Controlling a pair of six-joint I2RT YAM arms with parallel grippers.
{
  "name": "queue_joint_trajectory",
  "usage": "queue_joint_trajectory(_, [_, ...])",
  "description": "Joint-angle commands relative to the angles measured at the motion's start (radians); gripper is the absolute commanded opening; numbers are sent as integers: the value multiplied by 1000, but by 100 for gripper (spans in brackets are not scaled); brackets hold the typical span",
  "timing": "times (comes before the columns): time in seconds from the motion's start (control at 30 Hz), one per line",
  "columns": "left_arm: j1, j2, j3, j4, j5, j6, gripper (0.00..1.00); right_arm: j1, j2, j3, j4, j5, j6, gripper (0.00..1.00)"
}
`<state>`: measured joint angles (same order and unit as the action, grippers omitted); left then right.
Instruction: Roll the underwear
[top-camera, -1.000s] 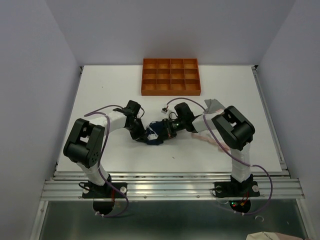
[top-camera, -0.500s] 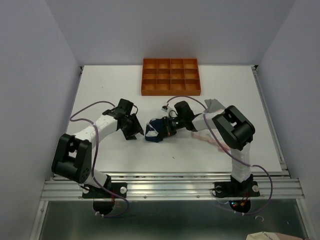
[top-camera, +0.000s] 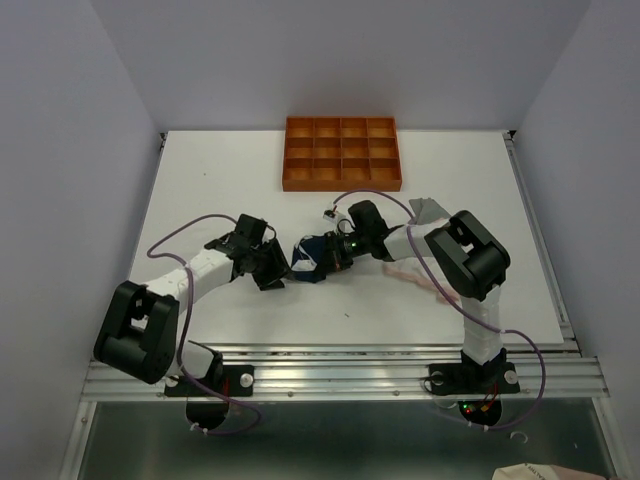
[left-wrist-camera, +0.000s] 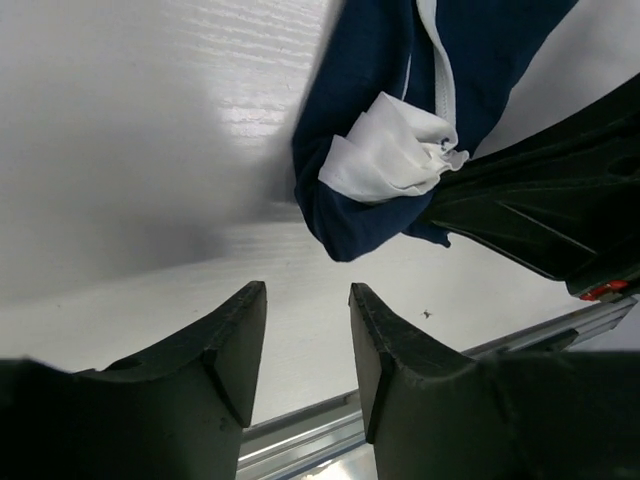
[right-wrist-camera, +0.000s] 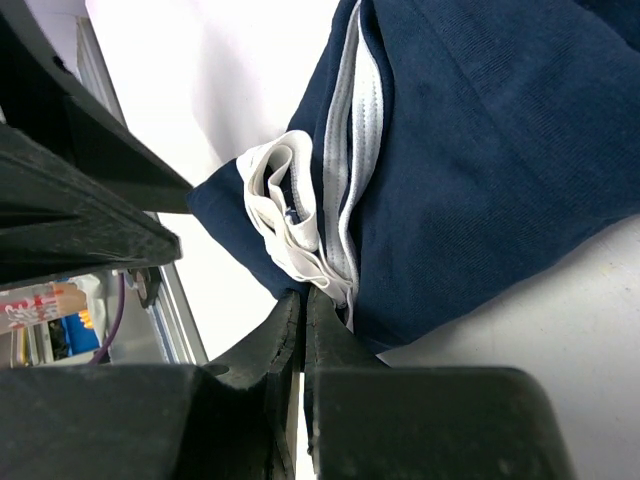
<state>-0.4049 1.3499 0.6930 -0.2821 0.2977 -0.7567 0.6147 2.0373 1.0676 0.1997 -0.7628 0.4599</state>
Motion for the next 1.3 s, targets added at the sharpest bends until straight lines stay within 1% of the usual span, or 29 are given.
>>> queue_joint_trajectory(0.0, [-5,52,19,66,12,13,48,-18,49,2,-82,129,-67,1])
queue_joint_trajectory(0.03, [-5,80,39,63,11,17,46,-18,50,3,-82,125,-69,1])
queue_joint_trajectory(0.17, [-3,133,65,61,-12,29,45,-18,50,5,-83,120,-69,1])
queue_joint_trajectory(0.3, [-3,158,79,75,-6,34,45,-18,57,8,-83,109,-72,1])
queue_joint_trajectory(0.57, [-3,140,68,103,6,33,48,-18,64,15,-86,106,-81,1])
queue_joint_trajectory(0.7, [-3,121,60,116,37,39,49,-18,63,15,-86,112,-83,1])
queue_joint_trajectory(0.8, [-2,81,51,115,31,36,54,-18,64,18,-86,109,-83,1])
queue_joint_trajectory(1.03, [-2,72,53,98,20,33,55,-18,64,23,-86,109,-83,1])
queue_joint_trajectory(1.27, [-2,106,62,90,-15,42,54,-18,64,23,-85,105,-83,1])
